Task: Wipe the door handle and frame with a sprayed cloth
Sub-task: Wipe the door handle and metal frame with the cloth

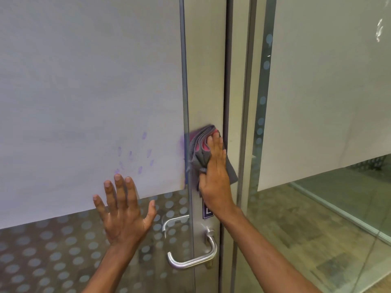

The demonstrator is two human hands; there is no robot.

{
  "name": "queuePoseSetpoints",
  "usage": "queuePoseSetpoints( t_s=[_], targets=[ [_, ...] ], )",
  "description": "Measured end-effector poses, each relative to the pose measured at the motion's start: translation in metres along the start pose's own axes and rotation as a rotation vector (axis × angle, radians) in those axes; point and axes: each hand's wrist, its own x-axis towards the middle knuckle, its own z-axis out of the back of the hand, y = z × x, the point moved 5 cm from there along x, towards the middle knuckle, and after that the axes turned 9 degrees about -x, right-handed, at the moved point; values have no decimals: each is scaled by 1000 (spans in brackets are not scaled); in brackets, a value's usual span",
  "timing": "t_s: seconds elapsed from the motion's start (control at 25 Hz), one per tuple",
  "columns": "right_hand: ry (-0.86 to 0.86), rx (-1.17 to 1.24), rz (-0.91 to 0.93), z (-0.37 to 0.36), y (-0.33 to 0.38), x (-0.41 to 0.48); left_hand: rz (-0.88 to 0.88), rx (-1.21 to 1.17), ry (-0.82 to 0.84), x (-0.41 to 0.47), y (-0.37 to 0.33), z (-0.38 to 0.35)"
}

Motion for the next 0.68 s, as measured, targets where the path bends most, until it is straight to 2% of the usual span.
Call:
queuePoseSetpoints(
  t_s=[0.08, 0.16, 0.28, 0.36, 0.56, 0.68],
  targets=[
    [38, 132, -132, -11, -11, -24, -4, -9, -3, 1, -1, 2],
    [126, 165, -210, -22, -24, -62, -1, -15, 1, 2, -1, 2],
    [249, 112, -156, -26, -47, -123, 2, -23, 5, 2, -1, 2],
    [362, 16, -50, -24, -62, -152, 3, -27, 9, 2, -1, 2],
    [573, -184, 163, -6, -62, -160, 17, -30, 28, 1, -2, 2],
    [666, -155, 58, -2, -56, -159, 29, -37, 45, 2, 0, 2]
  ],
)
